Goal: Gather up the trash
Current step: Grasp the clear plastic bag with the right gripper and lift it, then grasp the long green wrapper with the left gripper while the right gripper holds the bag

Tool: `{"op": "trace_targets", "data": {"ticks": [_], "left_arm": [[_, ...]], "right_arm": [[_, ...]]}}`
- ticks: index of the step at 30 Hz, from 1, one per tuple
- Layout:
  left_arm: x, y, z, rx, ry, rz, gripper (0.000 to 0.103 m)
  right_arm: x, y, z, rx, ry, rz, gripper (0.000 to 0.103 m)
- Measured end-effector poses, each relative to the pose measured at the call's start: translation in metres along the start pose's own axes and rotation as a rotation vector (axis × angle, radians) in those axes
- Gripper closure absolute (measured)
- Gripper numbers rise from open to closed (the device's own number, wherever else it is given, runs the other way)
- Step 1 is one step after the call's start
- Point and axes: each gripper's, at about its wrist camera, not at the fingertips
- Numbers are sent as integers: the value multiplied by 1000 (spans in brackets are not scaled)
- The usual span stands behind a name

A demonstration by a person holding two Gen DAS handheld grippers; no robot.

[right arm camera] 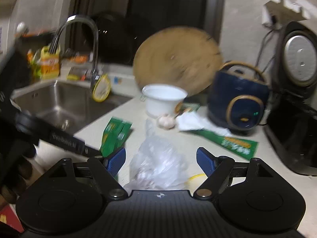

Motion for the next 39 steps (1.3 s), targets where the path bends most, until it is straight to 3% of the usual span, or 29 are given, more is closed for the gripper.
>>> {"op": "trace_targets", "data": {"ticks": [4, 8, 11, 16, 19, 28, 31, 34, 36, 39], "left_arm": [[-3, -8, -5, -44, 15, -20, 82], [1, -3, -16, -43, 20, -53, 82], [8, 16, -19, 38, 24, -86, 82], [24, 53, -4, 277, -1, -181, 81], [27, 55, 9, 359, -8, -252, 74], [1, -3, 11, 195, 9, -338, 76], [-6, -20, 5, 108, 20, -279, 77], [-9, -39, -6, -33, 30, -155, 77], [-6, -46, -14, -90, 52, -157, 78], [0, -46, -25, -89, 68, -192, 78]], "right_arm": [[40, -3, 6, 22, -120, 36, 24], [52, 8, 16, 59, -145, 40, 24], [54, 20, 21, 88, -146, 21, 24], [57, 30, 25, 131, -144, 5, 22], [59, 30, 26, 142, -141, 9, 21], [65, 16, 24, 130, -138, 46, 19], [68, 11, 23, 110, -138, 61, 19], [69, 8, 23, 94, -139, 65, 18], [68, 6, 24, 83, -141, 64, 18], [66, 6, 27, 83, -135, 59, 18]]}}
Point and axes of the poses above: each gripper's, at about its wrist camera, not at the fingertips, and x roughly the way its jaws point, y to its right, z to its underside, and after that the axes turned 13 degrees about -y, right-handed
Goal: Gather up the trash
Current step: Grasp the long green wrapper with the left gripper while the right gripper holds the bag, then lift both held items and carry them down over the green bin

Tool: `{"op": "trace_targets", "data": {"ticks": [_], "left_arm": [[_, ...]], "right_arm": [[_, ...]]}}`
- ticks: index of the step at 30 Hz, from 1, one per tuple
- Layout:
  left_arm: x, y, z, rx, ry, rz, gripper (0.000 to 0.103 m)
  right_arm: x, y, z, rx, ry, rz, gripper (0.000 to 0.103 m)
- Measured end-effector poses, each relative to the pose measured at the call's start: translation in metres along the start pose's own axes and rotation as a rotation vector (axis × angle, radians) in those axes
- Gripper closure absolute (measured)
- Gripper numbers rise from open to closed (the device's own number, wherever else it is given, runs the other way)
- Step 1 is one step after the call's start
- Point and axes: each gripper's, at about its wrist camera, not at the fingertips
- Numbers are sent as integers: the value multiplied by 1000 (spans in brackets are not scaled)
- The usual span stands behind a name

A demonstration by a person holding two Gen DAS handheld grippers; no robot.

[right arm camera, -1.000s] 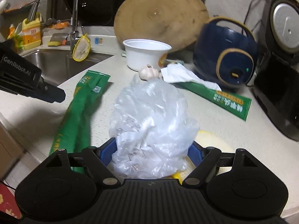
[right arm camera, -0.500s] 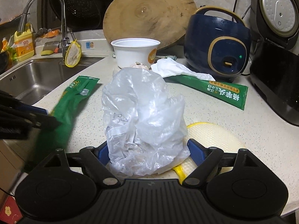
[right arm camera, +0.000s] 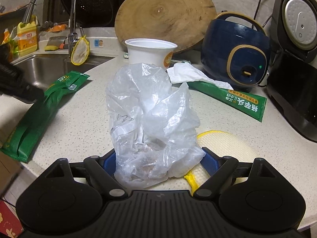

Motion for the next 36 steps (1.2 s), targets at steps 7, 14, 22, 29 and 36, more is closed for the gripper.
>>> {"op": "trace_targets", "data": {"ticks": [7, 14, 22, 29, 36], "left_arm": [[22, 32, -7, 155, -63, 30, 74], [19, 59, 15, 324, -66, 20, 73], [25, 56, 13, 296, -91, -3, 64], [32, 55, 9, 230, -100, 13, 60], [32, 57, 8, 251, -110, 1, 60]], "right_arm": [[-4, 4, 6, 0, 4, -21, 15], [-1, 3, 7, 4, -3, -47, 4], [0, 4, 5, 6, -39, -94, 0], [-2, 6, 4, -18, -43, -107, 1], [-27, 7, 1, -51, 92, -52, 6]]}}
Point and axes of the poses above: each gripper's, at about its wrist camera, not at the fingertips, and x roughly the way its jaws point, y to its right, z to its underside, and after that the axes turned 13 degrees about -y, right-handed
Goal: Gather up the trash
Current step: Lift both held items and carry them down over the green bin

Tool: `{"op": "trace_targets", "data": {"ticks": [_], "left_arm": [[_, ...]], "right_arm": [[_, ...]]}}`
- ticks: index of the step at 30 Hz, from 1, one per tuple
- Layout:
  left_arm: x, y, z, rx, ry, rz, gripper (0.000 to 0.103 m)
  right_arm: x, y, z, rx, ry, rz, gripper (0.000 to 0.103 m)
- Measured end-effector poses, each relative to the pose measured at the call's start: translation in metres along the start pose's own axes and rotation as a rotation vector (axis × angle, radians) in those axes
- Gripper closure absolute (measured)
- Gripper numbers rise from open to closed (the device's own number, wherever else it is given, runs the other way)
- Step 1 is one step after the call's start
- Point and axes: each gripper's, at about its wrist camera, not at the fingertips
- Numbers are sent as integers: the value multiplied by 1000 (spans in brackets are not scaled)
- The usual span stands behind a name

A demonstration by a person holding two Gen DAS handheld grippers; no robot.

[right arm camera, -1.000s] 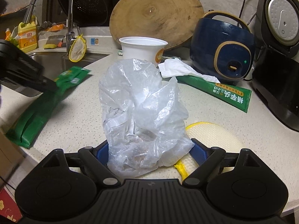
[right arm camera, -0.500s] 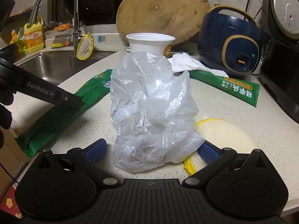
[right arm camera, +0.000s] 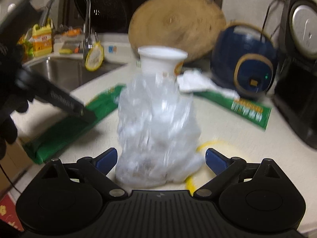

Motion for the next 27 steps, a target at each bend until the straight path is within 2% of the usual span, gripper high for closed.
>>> {"op": "trace_targets", "data": {"ticks": [3, 6, 8, 9, 10, 11, 12, 13, 14, 17, 22, 27], "left_arm": [[-1, -1, -1, -10, -12, 12, 60], [-2, -2, 2, -2, -7, 27, 63], [-4, -4, 8, -13, 13, 33, 67], [-6, -6, 11, -32, 23, 42, 73], [-8, -8, 13, -53, 32, 58, 78], [-11, -12, 16, -75, 39, 84, 79], [-15, -15, 20, -92, 51, 110, 85], [-20, -18, 23, -99, 65, 124, 86], [-27, -22, 28, -103, 86, 133, 86], [-52, -36, 42, -115, 149, 154, 86], [-101, -72, 81, -166, 241, 191, 87], [-141, -111, 131, -205, 297, 200, 87]], "right_arm": [[3, 1, -7, 25, 31, 27, 6], [19, 4, -10, 40, -25, -3, 9], [26, 5, -10, 54, -58, -44, 22], [27, 5, -11, 60, -62, -53, 26], [26, 4, -11, 61, -58, -53, 34], [24, 3, -13, 56, -54, -52, 49], [21, 2, -16, 47, -56, -57, 56], [18, 1, -21, 39, -55, -66, 65], [14, -1, -25, 37, -49, -72, 69], [-4, -8, -36, 37, -12, -85, 73], [-40, -39, -48, 51, 46, -133, 74], [-71, -87, -35, 15, 62, -183, 74]]}}
Point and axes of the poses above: each gripper's, at about its wrist camera, not at the fingertips, and x roughly the way its jaws point, y to its right, z to its underside, and after that the axes turned 13 degrees about -y, right-handed
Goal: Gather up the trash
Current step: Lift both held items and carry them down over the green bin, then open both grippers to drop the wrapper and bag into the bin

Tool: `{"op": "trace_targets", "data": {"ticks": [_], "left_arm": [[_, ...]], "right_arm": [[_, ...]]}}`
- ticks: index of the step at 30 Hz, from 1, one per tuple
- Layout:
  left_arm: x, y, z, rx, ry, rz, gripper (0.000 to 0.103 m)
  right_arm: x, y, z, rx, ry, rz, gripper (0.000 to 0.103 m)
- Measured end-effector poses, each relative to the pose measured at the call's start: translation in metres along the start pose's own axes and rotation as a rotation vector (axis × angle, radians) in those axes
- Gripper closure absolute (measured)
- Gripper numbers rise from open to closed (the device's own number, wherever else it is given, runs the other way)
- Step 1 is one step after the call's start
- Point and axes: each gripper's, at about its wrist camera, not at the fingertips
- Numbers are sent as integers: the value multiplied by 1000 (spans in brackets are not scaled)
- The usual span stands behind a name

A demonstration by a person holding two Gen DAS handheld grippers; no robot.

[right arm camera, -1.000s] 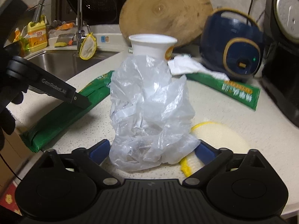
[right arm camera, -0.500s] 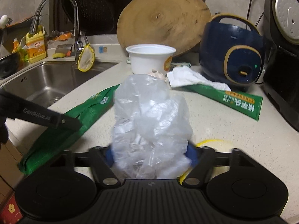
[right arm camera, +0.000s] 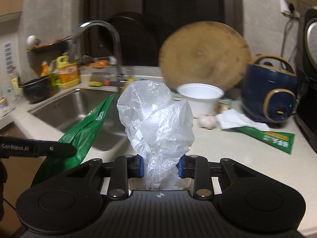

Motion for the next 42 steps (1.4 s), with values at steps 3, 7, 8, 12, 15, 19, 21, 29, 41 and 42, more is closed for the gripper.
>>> {"op": "trace_targets", "data": {"ticks": [3, 7, 8, 12, 15, 19, 21, 29, 41, 42], "left_arm": [[-19, -25, 23, -34, -12, 17, 87], [-15, -61, 62, -122, -98, 49, 87], [-10, -69, 75, -157, -135, 46, 87], [5, -89, 120, -260, -256, 18, 88], [27, -95, 151, -313, -384, -74, 88], [63, -95, 189, -369, -486, -187, 88], [86, -92, 206, -367, -496, -216, 88], [197, -99, 252, -334, -380, -346, 88], [310, -159, 308, -367, -454, -328, 81], [307, -161, 306, -386, -460, -314, 81]], "right_arm": [[-8, -35, 24, -43, -42, -21, 74], [2, -67, 63, -69, -189, -33, 74], [6, -73, 73, -67, -233, -36, 74], [24, -81, 105, -64, -379, -63, 74], [39, -76, 121, -74, -441, -63, 74], [75, -55, 153, -63, -547, -70, 74], [96, -46, 173, -56, -598, -85, 75], [144, -28, 233, -54, -616, -98, 75], [208, -29, 276, -70, -675, -78, 76], [211, -33, 273, -70, -686, -85, 76]]}}
Point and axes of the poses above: each gripper's, at about its wrist camera, not at the fingertips, and x roughly the way its jaws point, y to its right, z to its underside, and after that the axes turned 13 degrees about -y, right-handed
